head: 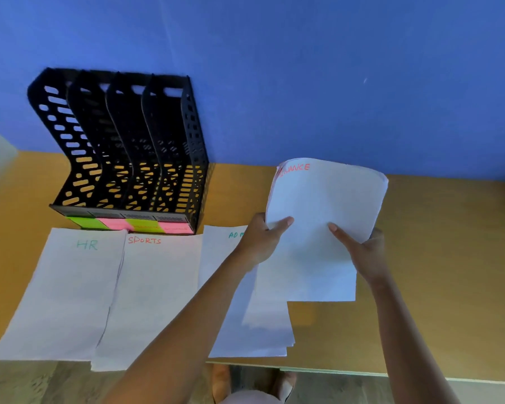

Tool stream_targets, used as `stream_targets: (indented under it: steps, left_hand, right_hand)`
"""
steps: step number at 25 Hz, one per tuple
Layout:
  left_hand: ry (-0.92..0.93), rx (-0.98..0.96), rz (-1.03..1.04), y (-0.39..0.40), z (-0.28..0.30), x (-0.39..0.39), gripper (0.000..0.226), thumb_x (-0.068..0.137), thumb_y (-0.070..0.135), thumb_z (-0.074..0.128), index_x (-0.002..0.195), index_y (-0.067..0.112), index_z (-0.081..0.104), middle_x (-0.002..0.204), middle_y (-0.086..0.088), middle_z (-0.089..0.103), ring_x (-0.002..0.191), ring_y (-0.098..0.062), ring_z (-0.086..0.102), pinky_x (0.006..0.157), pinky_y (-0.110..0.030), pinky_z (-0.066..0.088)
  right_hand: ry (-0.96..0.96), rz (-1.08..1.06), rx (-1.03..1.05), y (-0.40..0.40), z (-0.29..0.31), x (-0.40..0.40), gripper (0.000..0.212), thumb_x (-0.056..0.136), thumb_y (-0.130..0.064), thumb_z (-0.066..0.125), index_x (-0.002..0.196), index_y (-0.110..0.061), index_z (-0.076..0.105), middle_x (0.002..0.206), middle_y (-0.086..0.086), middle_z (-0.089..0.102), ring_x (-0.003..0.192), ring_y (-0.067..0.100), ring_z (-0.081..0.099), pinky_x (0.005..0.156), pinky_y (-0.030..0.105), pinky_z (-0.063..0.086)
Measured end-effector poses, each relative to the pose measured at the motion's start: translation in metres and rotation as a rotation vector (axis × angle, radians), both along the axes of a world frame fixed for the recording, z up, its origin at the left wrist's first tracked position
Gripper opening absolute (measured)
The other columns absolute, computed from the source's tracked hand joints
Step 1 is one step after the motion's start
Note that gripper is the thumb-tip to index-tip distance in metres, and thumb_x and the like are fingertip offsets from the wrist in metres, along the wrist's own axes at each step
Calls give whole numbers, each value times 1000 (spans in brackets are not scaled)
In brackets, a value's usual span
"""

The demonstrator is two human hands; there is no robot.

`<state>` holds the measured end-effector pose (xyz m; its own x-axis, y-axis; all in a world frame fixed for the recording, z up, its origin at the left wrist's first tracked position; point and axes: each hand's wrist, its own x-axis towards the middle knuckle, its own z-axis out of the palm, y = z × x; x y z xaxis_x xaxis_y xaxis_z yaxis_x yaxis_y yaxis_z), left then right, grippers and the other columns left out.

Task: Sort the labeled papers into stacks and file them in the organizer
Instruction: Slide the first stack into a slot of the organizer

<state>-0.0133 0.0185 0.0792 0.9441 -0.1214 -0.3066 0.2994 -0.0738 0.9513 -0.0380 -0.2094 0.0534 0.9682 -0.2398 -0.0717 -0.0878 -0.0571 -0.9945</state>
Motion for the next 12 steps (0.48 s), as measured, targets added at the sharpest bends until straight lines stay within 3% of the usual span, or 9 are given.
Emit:
stream_targets:
  steps: [2, 4, 6, 10, 12]
  left_hand:
    - [-5, -67, 111, 26, 4, 4, 5, 92, 32, 69, 91, 33, 64, 83, 28, 73, 87, 1, 69, 70, -11, 54]
    - [-21, -107, 214, 53, 8, 10, 4, 92, 27, 70, 94, 30, 68, 94, 14, 76, 99, -15, 70, 85, -27, 58]
    - [-55, -115, 328, 86, 13, 15, 11, 92, 24, 70, 103, 25, 70, 105, 1, 75, 104, -20, 70, 93, -38, 55]
    - [-129, -88, 565, 151, 22, 24, 5, 91, 24, 70, 95, 28, 69, 92, 10, 73, 92, -15, 69, 80, -31, 55]
    - [-154, -56, 652, 180, 32, 30, 4, 92, 25, 69, 95, 26, 68, 91, 12, 72, 88, -13, 70, 77, -29, 55]
  right_hand:
    - [16, 91, 5, 23, -1, 8, 23, 75, -32, 86, 95, -24, 79, 96, -4, 79, 85, 12, 76, 66, 21, 57]
    - [58, 127, -12, 44, -4, 15, 25, 74, -37, 86, 93, -22, 78, 93, -2, 79, 81, 13, 76, 63, 22, 56]
    - [70, 162, -38, 66, -9, 22, 18, 80, -32, 82, 92, -20, 77, 90, -4, 78, 77, 11, 73, 59, 21, 54]
    - [73, 211, -9, 119, -16, 38, 4, 89, -18, 74, 92, -20, 74, 74, -8, 73, 65, 5, 68, 57, 18, 55]
    - [83, 208, 5, 151, -18, 49, 7, 90, -11, 71, 93, -5, 70, 67, 2, 69, 60, 9, 68, 61, 21, 57]
